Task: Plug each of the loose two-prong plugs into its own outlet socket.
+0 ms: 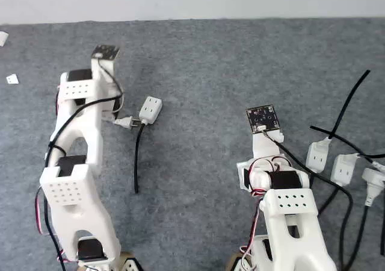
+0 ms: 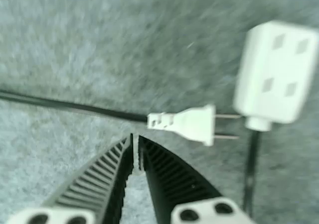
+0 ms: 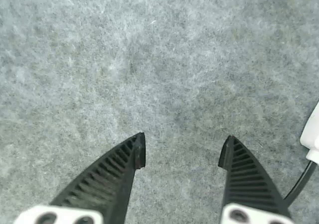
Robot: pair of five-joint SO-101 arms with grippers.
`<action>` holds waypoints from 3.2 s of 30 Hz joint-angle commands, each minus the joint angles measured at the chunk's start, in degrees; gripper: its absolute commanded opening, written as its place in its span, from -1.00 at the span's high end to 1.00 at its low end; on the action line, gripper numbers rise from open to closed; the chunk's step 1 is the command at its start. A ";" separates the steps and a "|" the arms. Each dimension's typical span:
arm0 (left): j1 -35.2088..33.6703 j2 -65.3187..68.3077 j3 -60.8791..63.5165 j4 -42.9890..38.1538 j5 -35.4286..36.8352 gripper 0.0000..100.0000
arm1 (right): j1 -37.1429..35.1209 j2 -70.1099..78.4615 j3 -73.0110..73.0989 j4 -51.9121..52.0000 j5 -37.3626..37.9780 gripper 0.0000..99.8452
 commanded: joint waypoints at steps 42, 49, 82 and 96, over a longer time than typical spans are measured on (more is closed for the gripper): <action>-43.96 -44.13 52.18 -31.21 21.10 0.97 | -29.67 41.01 -59.78 12.97 21.54 0.52; -47.56 -44.04 53.85 -32.62 21.36 0.97 | -35.56 54.20 -68.48 7.08 22.59 0.52; -54.33 -43.96 58.15 -42.64 33.93 0.97 | -38.02 126.29 -149.54 7.69 22.95 0.52; -53.63 -43.96 58.77 -43.52 33.93 0.97 | -39.16 123.21 -151.82 19.74 28.84 0.52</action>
